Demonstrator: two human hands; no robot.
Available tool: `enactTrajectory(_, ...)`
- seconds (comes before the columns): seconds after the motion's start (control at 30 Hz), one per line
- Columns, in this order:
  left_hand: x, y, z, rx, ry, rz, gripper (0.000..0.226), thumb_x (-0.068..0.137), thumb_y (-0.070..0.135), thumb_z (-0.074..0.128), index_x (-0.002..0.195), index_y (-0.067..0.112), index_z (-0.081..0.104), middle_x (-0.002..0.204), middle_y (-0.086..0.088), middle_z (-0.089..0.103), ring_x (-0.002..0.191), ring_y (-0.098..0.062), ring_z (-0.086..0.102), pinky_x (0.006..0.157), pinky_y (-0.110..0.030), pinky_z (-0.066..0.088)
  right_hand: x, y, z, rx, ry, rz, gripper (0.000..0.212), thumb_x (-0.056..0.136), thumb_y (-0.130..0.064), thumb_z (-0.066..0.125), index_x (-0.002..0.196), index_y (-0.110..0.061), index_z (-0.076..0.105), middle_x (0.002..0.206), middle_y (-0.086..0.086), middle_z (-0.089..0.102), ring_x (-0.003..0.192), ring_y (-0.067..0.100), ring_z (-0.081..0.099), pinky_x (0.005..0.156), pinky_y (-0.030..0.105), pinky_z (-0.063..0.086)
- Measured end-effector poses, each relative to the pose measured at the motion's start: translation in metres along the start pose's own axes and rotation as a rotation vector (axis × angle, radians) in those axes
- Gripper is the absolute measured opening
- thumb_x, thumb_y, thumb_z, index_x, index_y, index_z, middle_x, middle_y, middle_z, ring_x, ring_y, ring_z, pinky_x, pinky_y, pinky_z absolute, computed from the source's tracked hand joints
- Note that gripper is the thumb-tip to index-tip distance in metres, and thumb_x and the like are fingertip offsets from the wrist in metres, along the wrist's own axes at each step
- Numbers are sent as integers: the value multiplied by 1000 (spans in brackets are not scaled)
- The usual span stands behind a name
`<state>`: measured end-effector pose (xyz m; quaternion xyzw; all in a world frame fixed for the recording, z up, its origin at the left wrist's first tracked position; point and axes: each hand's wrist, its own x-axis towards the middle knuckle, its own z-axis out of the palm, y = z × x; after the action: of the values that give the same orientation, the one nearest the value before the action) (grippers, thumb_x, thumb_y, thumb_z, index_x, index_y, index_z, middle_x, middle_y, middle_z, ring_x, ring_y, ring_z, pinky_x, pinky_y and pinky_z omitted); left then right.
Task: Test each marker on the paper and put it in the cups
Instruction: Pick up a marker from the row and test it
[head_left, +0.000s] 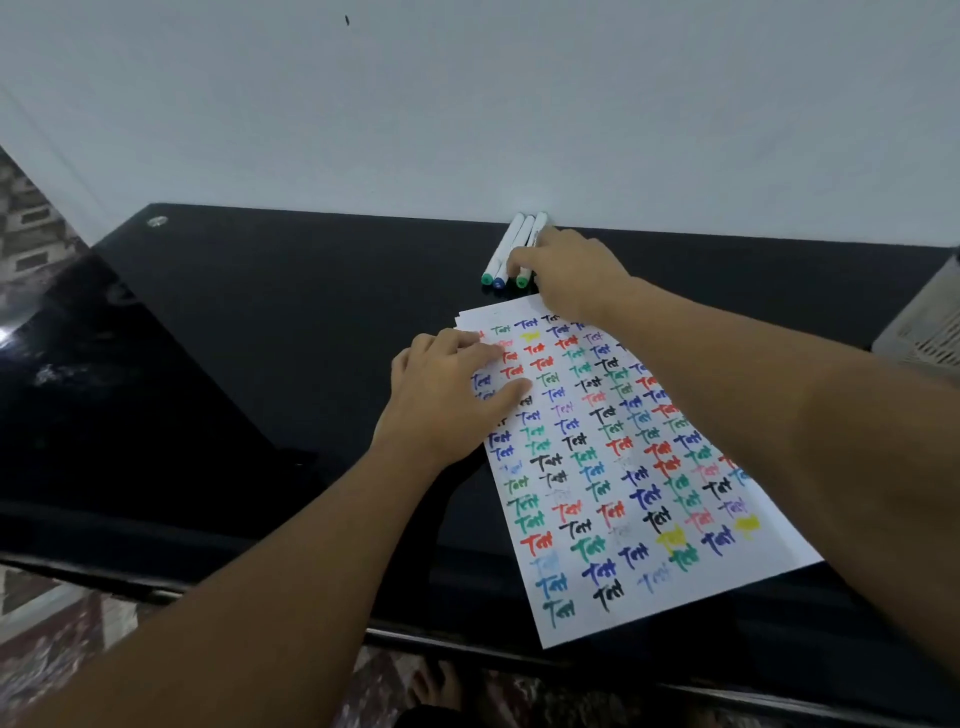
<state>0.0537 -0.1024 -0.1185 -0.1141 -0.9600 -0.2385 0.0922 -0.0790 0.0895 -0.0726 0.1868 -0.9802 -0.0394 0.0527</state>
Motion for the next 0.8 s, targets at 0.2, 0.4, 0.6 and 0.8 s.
enactTrajectory(0.2, 1, -1, -1, 3, -8, 0, 61, 88, 74, 53, 138, 39, 58, 143, 15, 47, 129, -11, 35, 118, -43, 23, -1, 6, -5, -171, 199, -148, 33, 100, -18, 66, 132, -25, 63, 123, 10, 53, 111, 29, 51, 90, 43, 45)
enactTrajectory(0.4, 1, 1, -1, 21, -17, 3, 61, 88, 74, 53, 139, 40, 57, 144, 14, 47, 130, -12, 36, 117, -43, 24, -31, 7, -18, -86, 255, -182, 40, 107, -17, 55, 141, -23, 34, 107, 10, 60, 75, 23, 53, 63, 40, 52)
enactTrajectory(0.6, -1, 1, -3, 10, -1, 9, 61, 89, 73, 53, 137, 37, 60, 142, 13, 50, 129, -13, 38, 116, -42, 25, -84, 3, -40, 203, 130, -93, 34, 113, -35, 29, 137, -20, 48, 97, 6, 58, 81, 23, 57, 73, 44, 51)
enactTrajectory(0.8, -4, 3, -4, 14, 58, 87, 58, 90, 67, 58, 135, 30, 63, 134, 9, 55, 129, -16, 42, 114, -45, 31, -135, 5, -44, 149, -75, -49, 39, 112, -47, 27, 142, -30, 44, 109, 1, 66, 96, 24, 65, 80, 43, 54)
